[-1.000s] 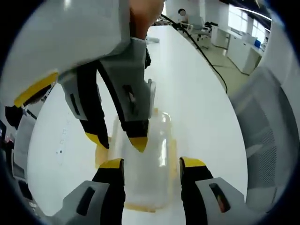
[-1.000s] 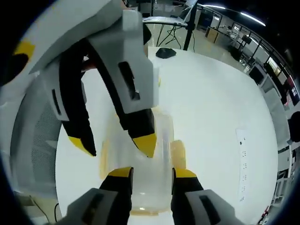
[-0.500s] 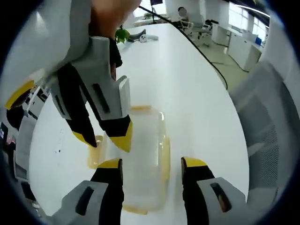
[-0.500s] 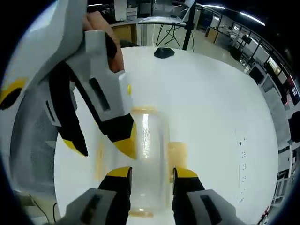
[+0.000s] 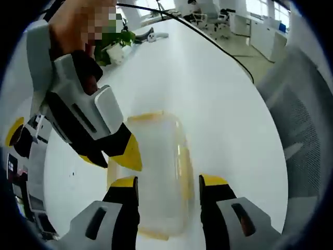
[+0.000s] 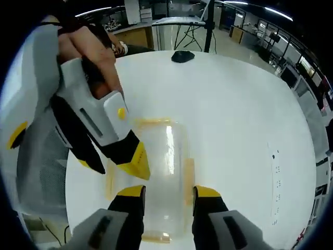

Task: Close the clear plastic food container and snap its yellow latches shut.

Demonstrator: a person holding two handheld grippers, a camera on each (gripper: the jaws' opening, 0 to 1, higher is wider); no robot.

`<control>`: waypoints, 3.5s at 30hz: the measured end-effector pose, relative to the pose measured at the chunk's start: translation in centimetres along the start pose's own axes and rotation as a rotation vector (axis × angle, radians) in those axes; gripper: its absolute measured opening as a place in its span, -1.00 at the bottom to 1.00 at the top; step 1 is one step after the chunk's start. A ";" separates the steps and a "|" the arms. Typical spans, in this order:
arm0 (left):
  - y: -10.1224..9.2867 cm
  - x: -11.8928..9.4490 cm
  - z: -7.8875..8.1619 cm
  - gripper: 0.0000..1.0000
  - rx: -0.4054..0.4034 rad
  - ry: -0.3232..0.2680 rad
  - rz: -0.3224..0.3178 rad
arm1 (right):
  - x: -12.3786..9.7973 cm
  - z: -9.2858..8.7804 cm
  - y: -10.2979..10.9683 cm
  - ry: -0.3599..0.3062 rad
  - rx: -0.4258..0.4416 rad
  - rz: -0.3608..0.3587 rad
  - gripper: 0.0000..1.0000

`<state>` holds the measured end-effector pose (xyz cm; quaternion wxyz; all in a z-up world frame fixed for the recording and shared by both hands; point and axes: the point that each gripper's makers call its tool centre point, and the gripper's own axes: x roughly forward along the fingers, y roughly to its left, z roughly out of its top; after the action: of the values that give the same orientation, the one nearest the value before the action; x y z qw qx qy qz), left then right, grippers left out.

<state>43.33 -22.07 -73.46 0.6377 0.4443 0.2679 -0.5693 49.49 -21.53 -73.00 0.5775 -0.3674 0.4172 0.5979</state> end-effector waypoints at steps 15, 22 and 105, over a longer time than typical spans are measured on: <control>0.6 0.5 0.2 -0.15 -0.023 -0.019 0.071 | 0.4 0.0 0.0 0.049 -0.009 0.069 -0.29; 0.6 0.7 0.2 -0.14 -0.010 -0.010 0.096 | 0.5 0.0 0.0 0.076 -0.030 0.091 -0.29; 0.9 0.6 0.7 -0.21 -0.108 -0.005 0.121 | 0.7 0.2 0.3 0.158 -0.016 0.159 -0.32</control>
<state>44.17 -23.04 -73.45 0.6948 0.4233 0.2693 -0.5154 49.16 -21.06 -73.53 0.4907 -0.3837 0.4844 0.6143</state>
